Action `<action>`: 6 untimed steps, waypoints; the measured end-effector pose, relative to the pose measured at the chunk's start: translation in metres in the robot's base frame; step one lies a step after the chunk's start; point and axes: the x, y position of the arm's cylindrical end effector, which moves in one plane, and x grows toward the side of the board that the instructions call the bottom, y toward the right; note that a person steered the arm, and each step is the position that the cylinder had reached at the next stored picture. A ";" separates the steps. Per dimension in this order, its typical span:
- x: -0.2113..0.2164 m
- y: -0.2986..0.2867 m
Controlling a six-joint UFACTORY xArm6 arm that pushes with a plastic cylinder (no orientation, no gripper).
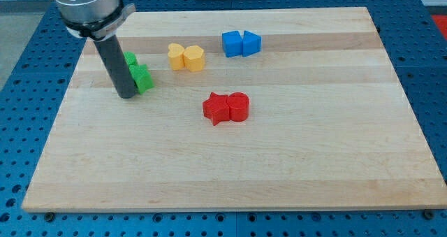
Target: Point your arm at green circle
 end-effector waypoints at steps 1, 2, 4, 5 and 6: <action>-0.001 0.013; 0.006 0.013; 0.022 -0.062; -0.004 -0.086; -0.035 -0.089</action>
